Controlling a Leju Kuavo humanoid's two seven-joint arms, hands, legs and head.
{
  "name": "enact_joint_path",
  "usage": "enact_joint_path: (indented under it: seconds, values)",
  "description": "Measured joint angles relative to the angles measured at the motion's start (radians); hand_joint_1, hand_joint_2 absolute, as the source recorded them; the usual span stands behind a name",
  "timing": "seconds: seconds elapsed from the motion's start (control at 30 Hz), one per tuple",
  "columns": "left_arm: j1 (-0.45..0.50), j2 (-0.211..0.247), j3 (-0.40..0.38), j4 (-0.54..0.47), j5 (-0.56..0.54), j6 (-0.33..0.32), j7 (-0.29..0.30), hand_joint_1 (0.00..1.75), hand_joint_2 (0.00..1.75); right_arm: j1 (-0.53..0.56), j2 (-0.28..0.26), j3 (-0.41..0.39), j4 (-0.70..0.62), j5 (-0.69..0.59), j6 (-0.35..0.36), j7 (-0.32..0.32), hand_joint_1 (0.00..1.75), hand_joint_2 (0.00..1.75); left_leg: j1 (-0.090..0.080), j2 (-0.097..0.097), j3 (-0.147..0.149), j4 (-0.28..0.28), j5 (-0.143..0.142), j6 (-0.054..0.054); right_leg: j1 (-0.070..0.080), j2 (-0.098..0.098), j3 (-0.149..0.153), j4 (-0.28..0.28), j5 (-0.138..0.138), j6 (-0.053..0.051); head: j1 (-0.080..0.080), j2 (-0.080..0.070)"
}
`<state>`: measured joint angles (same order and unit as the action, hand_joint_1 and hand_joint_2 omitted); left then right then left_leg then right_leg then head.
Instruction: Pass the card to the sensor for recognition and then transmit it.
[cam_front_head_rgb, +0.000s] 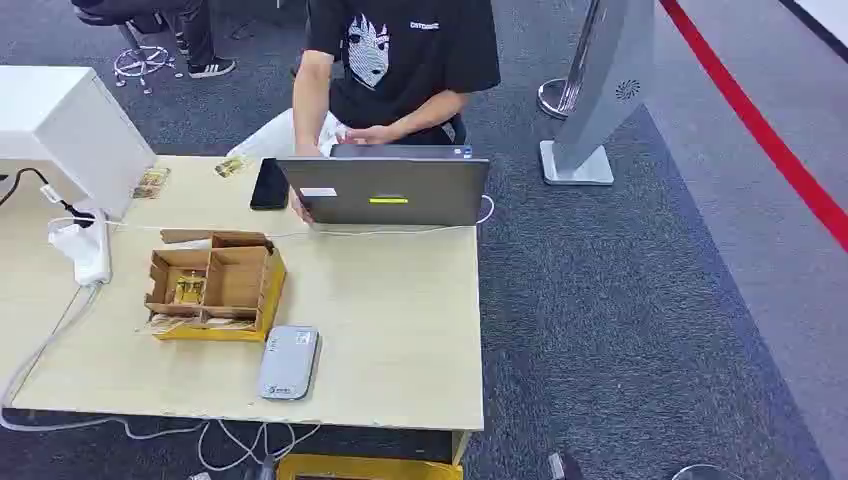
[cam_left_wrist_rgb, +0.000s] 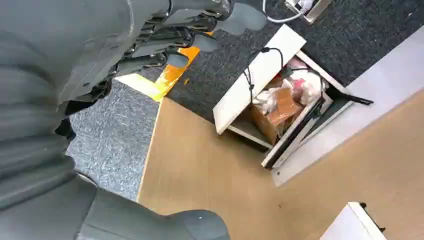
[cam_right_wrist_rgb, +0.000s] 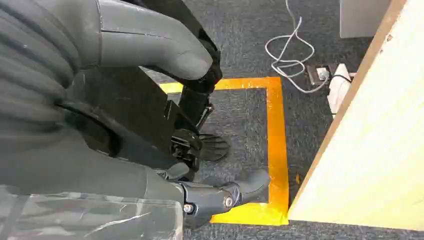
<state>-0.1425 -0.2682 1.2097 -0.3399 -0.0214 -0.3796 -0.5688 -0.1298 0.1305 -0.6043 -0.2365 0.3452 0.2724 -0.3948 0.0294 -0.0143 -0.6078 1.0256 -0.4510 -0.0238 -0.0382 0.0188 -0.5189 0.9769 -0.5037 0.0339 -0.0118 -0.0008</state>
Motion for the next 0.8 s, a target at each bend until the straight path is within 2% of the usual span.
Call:
enact_joint_path:
  seconds: [0.1,0.13,0.17,0.27,0.3,0.37,0.4,0.5,0.53,0.6,0.7,0.8]
  values:
    - [0.0,0.0,0.002,0.0,-0.017,0.019,-0.024,0.0,1.75,0.0,0.002,-0.007,0.0,-0.006,-0.001,-0.007,0.0,1.75,0.0,0.0,0.0,0.0,0.0,0.0,0.0,0.0,0.0,0.0,0.0,0.0,0.0,0.0]
    - [-0.002,0.0,0.002,0.0,-0.036,0.046,-0.043,0.0,1.75,0.001,0.003,-0.011,0.0,-0.011,-0.002,-0.015,0.0,1.75,0.0,0.0,0.0,0.0,0.0,0.0,0.0,0.0,0.0,0.0,0.0,0.0,0.0,0.0]
    - [-0.003,0.0,0.001,0.0,-0.058,0.082,-0.061,0.0,1.75,0.003,0.003,-0.015,0.0,-0.015,-0.003,-0.019,0.0,1.75,0.0,0.0,0.0,0.0,0.0,0.0,0.0,0.0,0.0,0.0,0.0,0.0,0.0,0.0]
    - [0.0,-0.013,-0.03,-0.028,-0.13,0.26,-0.124,0.0,1.75,0.016,0.009,-0.037,0.002,-0.033,-0.021,-0.058,0.0,1.75,0.0,0.0,0.0,0.0,0.0,0.0,0.0,0.0,0.0,0.0,0.0,0.0,0.0,0.0]
    - [0.008,-0.009,-0.037,-0.051,-0.1,0.262,-0.127,0.0,1.75,0.022,0.009,-0.044,0.002,-0.035,-0.015,-0.067,0.0,1.75,0.0,0.0,-0.001,0.0,0.0,0.0,0.0,0.0,0.0,0.0,0.0,0.0,0.001,0.0]
    - [0.026,0.024,-0.027,-0.11,0.033,0.2,-0.13,0.0,1.75,0.032,0.004,-0.056,0.003,-0.037,0.018,-0.081,0.0,1.75,0.001,0.001,0.0,-0.001,0.0,-0.001,0.001,0.002,0.0,0.0,0.0,0.0,0.002,0.0]
    - [0.037,0.057,-0.019,-0.122,0.065,0.177,-0.128,0.0,1.75,0.036,0.003,-0.062,0.003,-0.039,0.026,-0.082,0.0,1.75,0.001,0.003,0.001,-0.001,-0.001,-0.001,0.002,0.003,-0.001,0.0,0.0,-0.001,0.003,0.0]
    - [0.064,0.12,0.011,-0.159,0.086,0.163,-0.133,0.0,1.75,0.048,-0.005,-0.076,0.003,-0.039,0.033,-0.084,0.0,1.75,0.001,0.001,0.001,-0.001,0.0,-0.001,0.002,0.001,-0.003,0.0,-0.001,-0.001,-0.003,0.0]
    - [0.067,0.129,0.015,-0.167,0.085,0.161,-0.134,0.0,1.75,0.048,-0.006,-0.079,0.003,-0.039,0.033,-0.084,0.0,1.75,0.001,-0.001,0.001,-0.001,0.0,-0.001,0.001,-0.002,-0.002,0.0,-0.002,-0.001,-0.004,0.0]
    - [0.074,0.13,0.024,-0.204,0.085,0.139,-0.132,0.0,1.75,0.047,-0.006,-0.086,0.003,-0.038,0.033,-0.087,0.0,1.75,0.002,-0.002,0.0,-0.001,0.0,-0.001,0.002,-0.003,-0.001,0.0,-0.003,-0.002,-0.004,0.0]
    - [0.079,0.1,0.044,-0.315,0.105,0.088,-0.129,0.0,1.75,0.048,-0.006,-0.098,0.003,-0.037,0.032,-0.085,0.0,1.75,0.001,-0.002,-0.001,-0.001,0.0,-0.001,0.002,-0.003,-0.001,0.0,-0.002,-0.001,0.002,0.0]
    - [0.084,0.064,0.056,-0.491,0.163,0.077,-0.05,0.0,1.75,0.049,-0.006,-0.108,0.003,-0.029,0.032,-0.08,0.0,1.75,0.001,-0.002,-0.001,0.0,0.0,0.0,0.001,-0.002,-0.002,0.0,-0.001,-0.001,0.003,0.0]
